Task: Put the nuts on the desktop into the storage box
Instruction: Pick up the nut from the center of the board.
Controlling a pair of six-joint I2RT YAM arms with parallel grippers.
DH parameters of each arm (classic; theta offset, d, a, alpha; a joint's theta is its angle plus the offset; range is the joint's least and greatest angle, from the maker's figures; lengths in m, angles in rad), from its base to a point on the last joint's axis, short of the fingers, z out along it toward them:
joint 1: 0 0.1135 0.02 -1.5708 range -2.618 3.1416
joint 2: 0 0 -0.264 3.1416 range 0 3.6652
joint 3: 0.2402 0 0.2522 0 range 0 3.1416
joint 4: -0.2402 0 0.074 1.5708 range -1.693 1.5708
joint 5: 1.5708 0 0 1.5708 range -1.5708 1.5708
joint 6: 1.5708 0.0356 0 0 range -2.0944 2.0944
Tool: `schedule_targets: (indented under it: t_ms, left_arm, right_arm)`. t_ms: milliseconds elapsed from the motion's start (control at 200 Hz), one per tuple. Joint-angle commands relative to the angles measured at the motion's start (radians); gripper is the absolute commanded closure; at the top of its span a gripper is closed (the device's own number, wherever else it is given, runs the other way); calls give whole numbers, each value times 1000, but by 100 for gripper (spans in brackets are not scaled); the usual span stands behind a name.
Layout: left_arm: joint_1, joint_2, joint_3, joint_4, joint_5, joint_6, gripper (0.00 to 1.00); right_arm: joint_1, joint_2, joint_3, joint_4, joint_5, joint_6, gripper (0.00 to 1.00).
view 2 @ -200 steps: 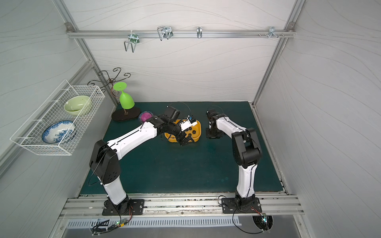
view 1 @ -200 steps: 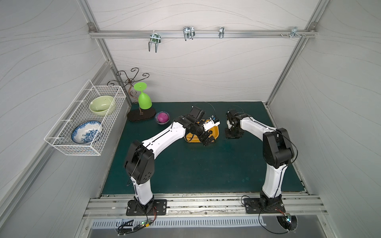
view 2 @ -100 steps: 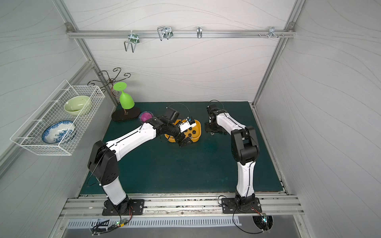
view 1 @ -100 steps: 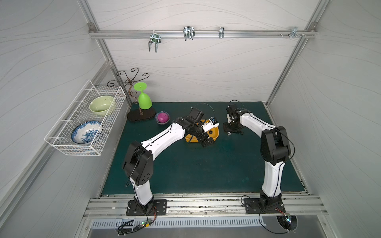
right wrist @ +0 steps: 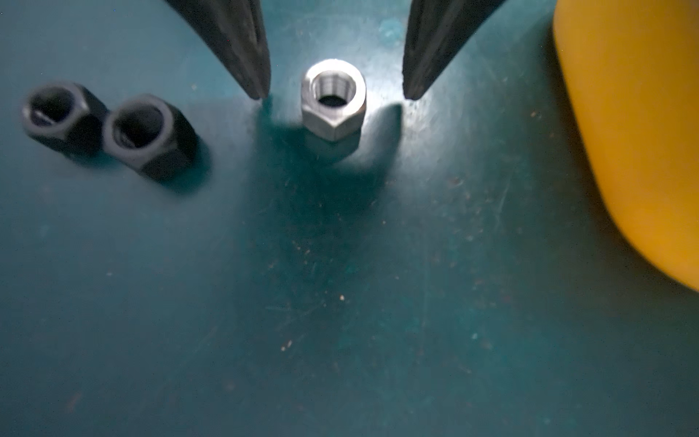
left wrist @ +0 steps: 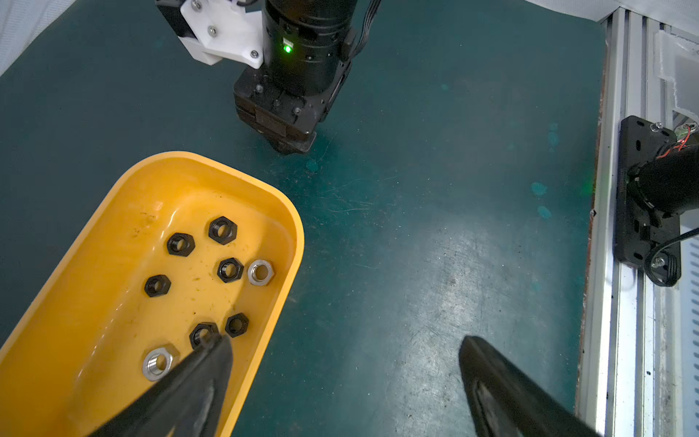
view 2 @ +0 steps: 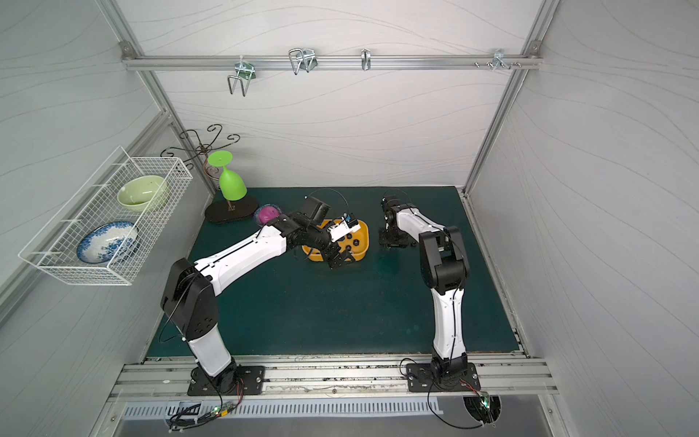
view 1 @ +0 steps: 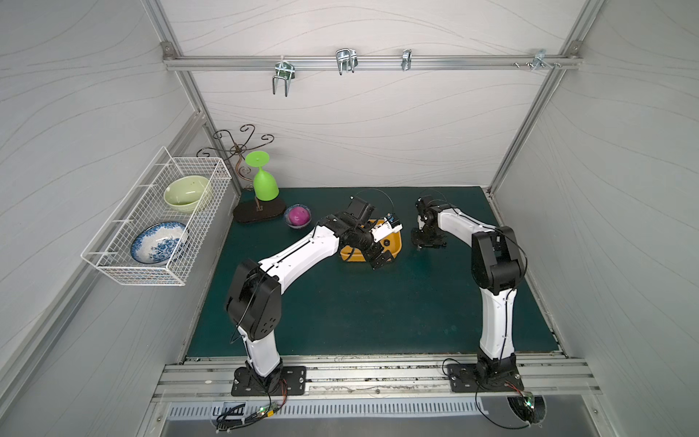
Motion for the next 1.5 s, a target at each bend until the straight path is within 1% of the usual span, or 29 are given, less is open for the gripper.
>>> schedule_targets:
  t_ms: [0,35,110,170,200,260,325,525,705,775,830,1036,1121,1276,1351,1496]
  left_arm:
    - [4,7,15,30,16,-1,2]
    - [3,6,14,30,16,0,2]
    - [3,3,13,31,15,0,2]
    - [3,2,14,31,14,2,2]
    - [4,3,13,32,14,3,2]
    - [3,2,12,31,14,3,2]
    - [3,2,12,30,11,3,2]
    - [6,-9,12,31,-20,14,2]
    - [16,-40,17,47,-63,-5,2]
    - [16,-57,19,50,-116,-10,2]
    - [16,-73,21,44,-136,-16,2]
    - [20,-154,16,32,-150,-34,2]
    - [41,-176,34,17,-117,-90,2]
    - [128,-225,38,26,49,-194,2]
    - [163,-254,28,22,105,-197,2]
    - [221,-324,-24,15,152,-178,2]
  right_arm:
    - [-5,47,23,-13,2,1,42]
    - [-6,54,25,-11,5,0,43]
    - [-11,64,27,-10,6,0,49]
    - [-14,64,26,-10,10,-1,61]
    - [-15,63,23,-9,11,0,64]
    - [-15,58,22,-9,13,-7,66]
    - [-17,47,22,-10,14,-8,71]
    - [-7,-19,28,-35,17,-5,72]
    - [13,-125,24,-75,-13,10,72]
    - [21,-171,10,-85,-23,19,72]
    - [30,-203,3,-99,-25,28,72]
    - [77,-315,3,-149,-53,45,71]
    - [95,-353,22,-163,-78,61,72]
    - [140,-379,81,-187,-109,79,72]
    - [167,-373,122,-203,-104,85,71]
    - [224,-349,192,-208,-113,91,72]
